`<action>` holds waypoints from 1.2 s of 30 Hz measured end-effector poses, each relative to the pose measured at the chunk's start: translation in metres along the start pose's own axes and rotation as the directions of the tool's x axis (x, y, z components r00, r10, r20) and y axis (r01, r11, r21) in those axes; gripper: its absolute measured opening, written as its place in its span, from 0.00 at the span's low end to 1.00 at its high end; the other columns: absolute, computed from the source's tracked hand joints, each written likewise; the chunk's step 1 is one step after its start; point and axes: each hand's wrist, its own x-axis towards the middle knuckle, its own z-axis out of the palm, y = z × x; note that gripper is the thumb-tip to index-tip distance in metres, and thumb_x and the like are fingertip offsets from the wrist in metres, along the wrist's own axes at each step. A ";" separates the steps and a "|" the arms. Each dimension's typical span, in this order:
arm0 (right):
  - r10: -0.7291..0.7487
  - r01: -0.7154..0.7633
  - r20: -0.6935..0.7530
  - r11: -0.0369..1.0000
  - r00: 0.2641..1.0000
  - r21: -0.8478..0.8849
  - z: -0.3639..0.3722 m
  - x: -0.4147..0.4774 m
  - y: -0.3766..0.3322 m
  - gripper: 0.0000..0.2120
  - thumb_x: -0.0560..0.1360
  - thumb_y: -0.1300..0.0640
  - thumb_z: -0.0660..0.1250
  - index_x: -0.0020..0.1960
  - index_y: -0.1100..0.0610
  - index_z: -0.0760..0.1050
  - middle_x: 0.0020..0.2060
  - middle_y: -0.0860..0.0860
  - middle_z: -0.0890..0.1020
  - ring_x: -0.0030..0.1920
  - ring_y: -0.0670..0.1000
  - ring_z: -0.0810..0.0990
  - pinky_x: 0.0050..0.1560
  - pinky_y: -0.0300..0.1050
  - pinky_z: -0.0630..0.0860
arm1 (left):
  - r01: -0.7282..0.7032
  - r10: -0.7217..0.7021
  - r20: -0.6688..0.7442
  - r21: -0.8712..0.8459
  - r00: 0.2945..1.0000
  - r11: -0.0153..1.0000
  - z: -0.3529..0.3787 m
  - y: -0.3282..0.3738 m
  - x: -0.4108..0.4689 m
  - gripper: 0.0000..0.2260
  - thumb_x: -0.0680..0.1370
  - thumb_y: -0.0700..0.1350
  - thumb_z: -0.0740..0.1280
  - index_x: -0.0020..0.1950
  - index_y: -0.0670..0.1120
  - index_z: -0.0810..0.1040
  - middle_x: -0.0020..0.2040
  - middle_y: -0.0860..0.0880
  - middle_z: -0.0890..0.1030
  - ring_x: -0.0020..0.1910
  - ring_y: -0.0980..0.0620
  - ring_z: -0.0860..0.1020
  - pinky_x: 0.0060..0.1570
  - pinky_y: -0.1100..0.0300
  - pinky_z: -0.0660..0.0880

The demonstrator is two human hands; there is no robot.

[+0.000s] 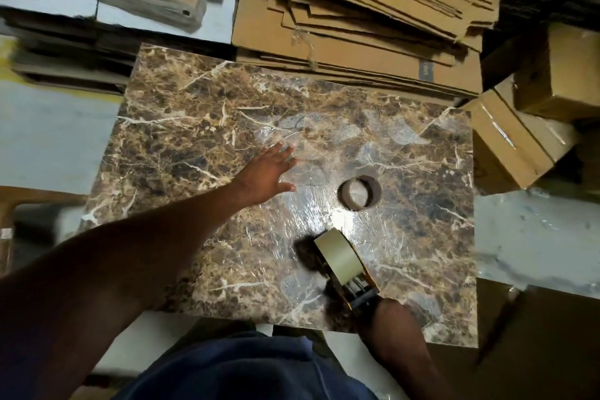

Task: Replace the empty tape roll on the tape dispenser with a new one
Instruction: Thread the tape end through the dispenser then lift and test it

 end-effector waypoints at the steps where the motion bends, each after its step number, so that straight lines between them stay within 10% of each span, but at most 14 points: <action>1: 0.001 0.000 -0.031 1.000 1.000 0.031 -0.002 -0.001 -0.001 0.14 0.78 0.46 0.60 0.50 0.52 0.81 0.43 0.53 0.87 0.43 0.53 0.86 0.37 0.44 0.72 | 0.007 -0.007 0.020 -0.002 1.000 1.000 -0.004 0.002 -0.001 0.36 0.80 0.65 0.65 0.84 0.51 0.60 0.86 0.48 0.52 0.85 0.45 0.48 0.82 0.42 0.47; 5: 0.017 0.018 -0.096 0.936 0.995 0.351 -0.025 0.001 -0.021 0.18 0.77 0.39 0.67 0.40 0.53 0.78 0.30 0.50 0.81 0.30 0.45 0.78 0.29 0.39 0.65 | 0.098 -0.106 -0.017 -0.280 0.994 0.955 -0.033 0.026 -0.012 0.27 0.84 0.60 0.63 0.80 0.48 0.70 0.82 0.44 0.66 0.82 0.43 0.62 0.78 0.50 0.60; 10: -0.112 0.015 0.044 0.480 0.993 0.877 -0.068 0.034 -0.054 0.16 0.72 0.49 0.80 0.35 0.59 0.82 0.30 0.53 0.82 0.31 0.49 0.79 0.36 0.41 0.72 | 0.419 -0.163 0.388 -0.869 0.907 0.264 -0.073 0.051 -0.033 0.30 0.80 0.72 0.55 0.71 0.57 0.79 0.75 0.49 0.73 0.71 0.46 0.70 0.69 0.40 0.66; 13: -0.258 -0.011 0.097 0.314 0.961 0.949 -0.077 0.060 -0.065 0.13 0.70 0.51 0.81 0.38 0.59 0.84 0.35 0.59 0.84 0.35 0.55 0.81 0.42 0.46 0.76 | 0.429 -0.060 0.425 -0.896 0.903 0.117 -0.080 0.036 -0.044 0.29 0.76 0.74 0.64 0.72 0.61 0.78 0.79 0.50 0.70 0.75 0.46 0.70 0.72 0.28 0.63; 21: -0.100 0.204 -0.183 0.646 0.978 0.736 -0.054 0.120 -0.094 0.22 0.67 0.38 0.77 0.34 0.57 0.80 0.27 0.48 0.81 0.26 0.41 0.73 0.34 0.46 0.70 | 0.355 -0.260 0.308 -0.921 0.915 0.161 -0.078 0.005 -0.053 0.28 0.77 0.56 0.75 0.76 0.55 0.75 0.81 0.45 0.68 0.67 0.46 0.75 0.51 0.45 0.85; 36: -0.222 0.309 -0.299 0.908 0.928 0.283 -0.035 0.140 -0.090 0.28 0.73 0.25 0.62 0.45 0.50 0.77 0.38 0.49 0.84 0.40 0.54 0.83 0.40 0.47 0.78 | 0.428 -0.404 0.289 -0.847 0.868 0.315 -0.046 -0.006 -0.055 0.31 0.74 0.57 0.78 0.76 0.61 0.73 0.77 0.44 0.74 0.74 0.45 0.73 0.72 0.47 0.68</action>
